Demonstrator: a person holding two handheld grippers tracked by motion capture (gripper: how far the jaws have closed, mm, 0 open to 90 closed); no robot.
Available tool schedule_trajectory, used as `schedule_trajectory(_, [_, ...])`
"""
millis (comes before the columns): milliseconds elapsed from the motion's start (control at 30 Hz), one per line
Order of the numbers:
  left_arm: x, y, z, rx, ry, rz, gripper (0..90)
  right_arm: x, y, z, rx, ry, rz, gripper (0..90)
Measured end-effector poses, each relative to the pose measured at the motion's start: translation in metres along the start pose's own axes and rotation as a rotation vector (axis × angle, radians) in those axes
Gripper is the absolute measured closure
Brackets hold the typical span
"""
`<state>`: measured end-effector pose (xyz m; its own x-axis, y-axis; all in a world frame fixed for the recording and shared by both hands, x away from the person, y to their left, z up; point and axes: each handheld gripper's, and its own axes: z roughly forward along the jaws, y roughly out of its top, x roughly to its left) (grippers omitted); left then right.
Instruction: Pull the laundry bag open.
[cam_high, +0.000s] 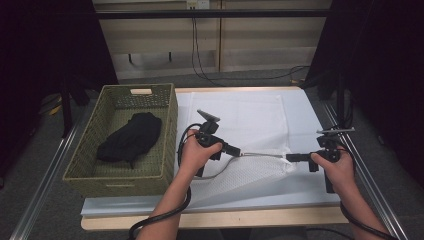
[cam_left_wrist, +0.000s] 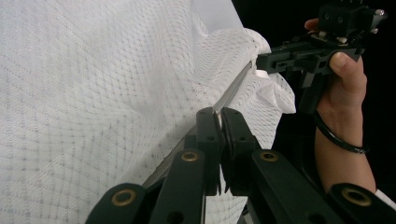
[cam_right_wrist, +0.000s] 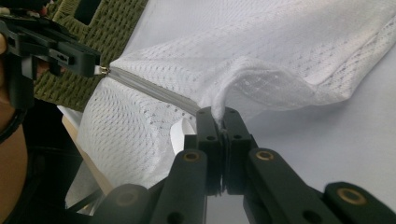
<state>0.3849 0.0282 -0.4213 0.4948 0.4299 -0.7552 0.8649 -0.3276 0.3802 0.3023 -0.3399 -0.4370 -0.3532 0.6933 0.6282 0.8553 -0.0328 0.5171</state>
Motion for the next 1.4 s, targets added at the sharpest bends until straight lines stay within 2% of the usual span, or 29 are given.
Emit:
schedule_trajectory(67, [0.0, 0.0, 0.0, -0.003, -0.009, -0.018, 86.7, 0.001, 0.0, 0.0, 0.002, -0.008, -0.005, 89.4])
schedule_trajectory(133, [0.001, 0.0, 0.0, 0.001, -0.008, -0.016, 86.7, 0.0, 0.0, 0.0, 0.0, 0.0, 0.004, 89.4])
schedule_trajectory(167, [0.002, 0.0, -0.001, 0.002, -0.005, -0.01, 86.7, -0.001, 0.0, 0.0, 0.0, -0.022, -0.003, 89.3])
schedule_trajectory(233, [0.001, 0.0, -0.003, -0.003, 0.005, -0.007, 86.7, -0.001, 0.0, 0.0, 0.002, -0.013, 0.0, 89.4])
schedule_trajectory(267, [0.001, 0.0, -0.004, -0.001, -0.012, -0.017, 86.7, -0.002, 0.0, -0.001, -0.003, -0.005, 0.005, 89.4])
schedule_trajectory(467, [0.001, 0.0, -0.005, -0.001, -0.02, -0.019, 86.7, -0.001, 0.0, 0.0, -0.003, 0.005, 0.002, 89.4])
schedule_trajectory(500, [0.001, 0.0, -0.005, -0.011, -0.017, -0.03, 86.7, -0.001, 0.0, -0.001, 0.0, 0.007, 0.003, 89.4])
schedule_trajectory(567, [0.001, 0.0, -0.005, -0.009, -0.015, -0.028, 86.7, 0.0, 0.0, -0.001, -0.003, 0.008, 0.004, 89.3])
schedule_trajectory(633, [0.002, 0.0, -0.006, 0.0, -0.003, -0.009, 86.7, -0.001, 0.0, -0.001, -0.002, 0.007, 0.005, 89.4])
schedule_trajectory(700, [0.002, 0.0, -0.007, -0.006, 0.008, -0.024, 86.7, -0.001, 0.0, -0.001, 0.004, -0.012, 0.003, 89.4])
schedule_trajectory(767, [0.002, 0.0, -0.009, -0.007, -0.023, -0.031, 86.7, -0.002, 0.0, -0.002, -0.002, 0.005, 0.012, 89.4])
schedule_trajectory(833, [0.001, 0.0, -0.008, -0.005, 0.001, -0.026, 86.7, -0.002, 0.0, -0.002, -0.002, 0.003, 0.004, 89.4])
schedule_trajectory(1033, [0.004, 0.0, -0.01, 0.002, -0.012, -0.021, 86.7, -0.001, 0.0, -0.002, 0.002, 0.007, 0.008, 89.4])
schedule_trajectory(1100, [0.005, 0.0, -0.01, -0.003, -0.003, -0.014, 86.7, -0.001, 0.0, -0.002, 0.002, 0.008, 0.004, 89.4])
schedule_trajectory(1167, [0.004, -0.001, -0.01, -0.01, -0.011, -0.03, 86.7, -0.001, 0.0, -0.001, 0.001, 0.009, 0.006, 89.4])
schedule_trajectory(1233, [0.006, -0.001, -0.013, -0.008, -0.009, -0.035, 86.7, -0.002, 0.0, -0.002, 0.003, -0.011, 0.0, 89.4])
schedule_trajectory(1267, [0.005, -0.001, -0.013, -0.017, -0.014, -0.051, 86.7, -0.003, 0.0, -0.003, -0.001, 0.007, 0.01, 89.4])
schedule_trajectory(1300, [0.006, -0.001, -0.014, -0.011, -0.021, -0.045, 86.7, -0.003, 0.0, -0.003, -0.007, 0.018, 0.016, 89.4])
schedule_trajectory(1400, [0.006, -0.001, -0.014, -0.005, -0.011, -0.032, 86.7, -0.002, 0.0, -0.003, -0.002, -0.001, 0.004, 89.4])
